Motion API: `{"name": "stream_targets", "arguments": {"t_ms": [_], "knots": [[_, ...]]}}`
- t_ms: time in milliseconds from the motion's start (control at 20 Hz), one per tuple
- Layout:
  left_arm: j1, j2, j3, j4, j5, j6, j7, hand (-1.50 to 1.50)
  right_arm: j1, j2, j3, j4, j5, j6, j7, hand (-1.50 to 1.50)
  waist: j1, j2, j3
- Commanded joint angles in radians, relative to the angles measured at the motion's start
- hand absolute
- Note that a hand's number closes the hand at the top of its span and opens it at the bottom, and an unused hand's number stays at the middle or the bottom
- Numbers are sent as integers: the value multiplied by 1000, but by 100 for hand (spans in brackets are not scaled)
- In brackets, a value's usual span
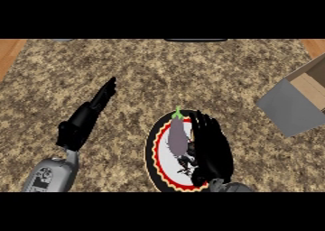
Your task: Pick the cupcake from the plate and place it in the cardboard box
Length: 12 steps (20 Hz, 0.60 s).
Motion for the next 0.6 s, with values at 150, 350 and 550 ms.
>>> {"name": "stream_targets", "arguments": {"t_ms": [150, 350, 550], "knots": [[72, -43, -14, -75, -41, 0, 19, 0, 8, -1, -35, 76, 8, -16, -40, -150, 1, 0, 0], [84, -59, -17, -25, -80, -7, -54, 0, -31, 31, -20, 156, 3, -57, -25, -150, 2, 0, 0], [39, -57, 25, -55, -62, -49, 26, 0, -23, 31, -54, 147, 25, -21, -53, -150, 1, 0, 0]]}}
